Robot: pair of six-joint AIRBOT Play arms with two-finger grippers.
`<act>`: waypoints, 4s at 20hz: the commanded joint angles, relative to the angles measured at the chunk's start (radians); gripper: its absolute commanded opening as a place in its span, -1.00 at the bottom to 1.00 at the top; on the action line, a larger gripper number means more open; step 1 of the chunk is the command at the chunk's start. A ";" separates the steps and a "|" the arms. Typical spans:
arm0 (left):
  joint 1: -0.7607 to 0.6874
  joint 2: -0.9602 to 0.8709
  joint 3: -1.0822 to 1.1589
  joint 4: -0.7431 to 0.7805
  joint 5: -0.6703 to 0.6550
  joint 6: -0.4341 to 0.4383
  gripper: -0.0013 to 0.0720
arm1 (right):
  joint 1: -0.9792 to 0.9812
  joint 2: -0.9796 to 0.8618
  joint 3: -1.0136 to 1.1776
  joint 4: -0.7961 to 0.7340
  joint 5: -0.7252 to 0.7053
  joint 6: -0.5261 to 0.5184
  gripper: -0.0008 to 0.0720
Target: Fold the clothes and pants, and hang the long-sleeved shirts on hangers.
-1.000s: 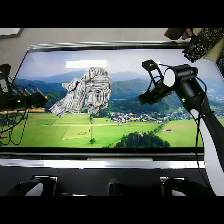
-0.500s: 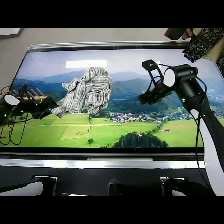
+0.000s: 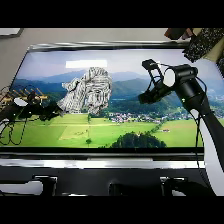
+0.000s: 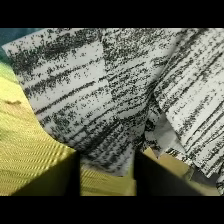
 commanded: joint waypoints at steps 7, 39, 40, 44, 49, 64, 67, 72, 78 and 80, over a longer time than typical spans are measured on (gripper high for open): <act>0.001 -0.033 0.000 -0.038 -0.004 0.026 -0.91 | 0.001 -0.224 -0.002 0.380 -0.297 0.280 0.37; 0.005 0.089 0.270 -0.034 -0.033 0.149 -0.92 | 0.020 -0.217 0.000 0.703 -0.622 0.193 -0.89; 0.005 0.124 0.336 -0.034 -0.032 0.149 -0.92 | -0.013 -0.131 0.002 0.652 -0.620 0.220 -0.89; 0.005 0.277 0.604 -0.034 -0.008 0.143 -0.92 | -0.148 0.212 0.094 0.398 -0.566 0.338 -0.89; 0.009 0.510 0.759 -0.032 0.095 0.092 -0.92 | -0.257 0.547 0.264 0.073 -0.388 0.429 -0.89; 0.005 0.738 0.671 0.278 0.008 -0.178 -0.92 | -0.257 0.504 0.316 -0.036 -0.509 0.512 -0.88; 0.005 0.662 0.580 0.279 0.050 -0.166 -0.92 | -0.253 0.243 0.316 0.202 -0.708 0.566 -0.88; 0.005 0.506 0.472 0.345 0.146 -0.114 -0.92 | -0.084 -0.153 0.316 0.535 -0.848 0.416 -0.88; 0.001 0.246 0.400 0.360 0.142 -0.114 -0.92 | 0.028 -0.452 0.316 0.527 -0.690 0.385 -0.87; -0.020 0.158 0.399 0.356 0.131 -0.115 -0.92 | 0.025 -0.489 0.315 0.520 -0.649 0.385 -0.79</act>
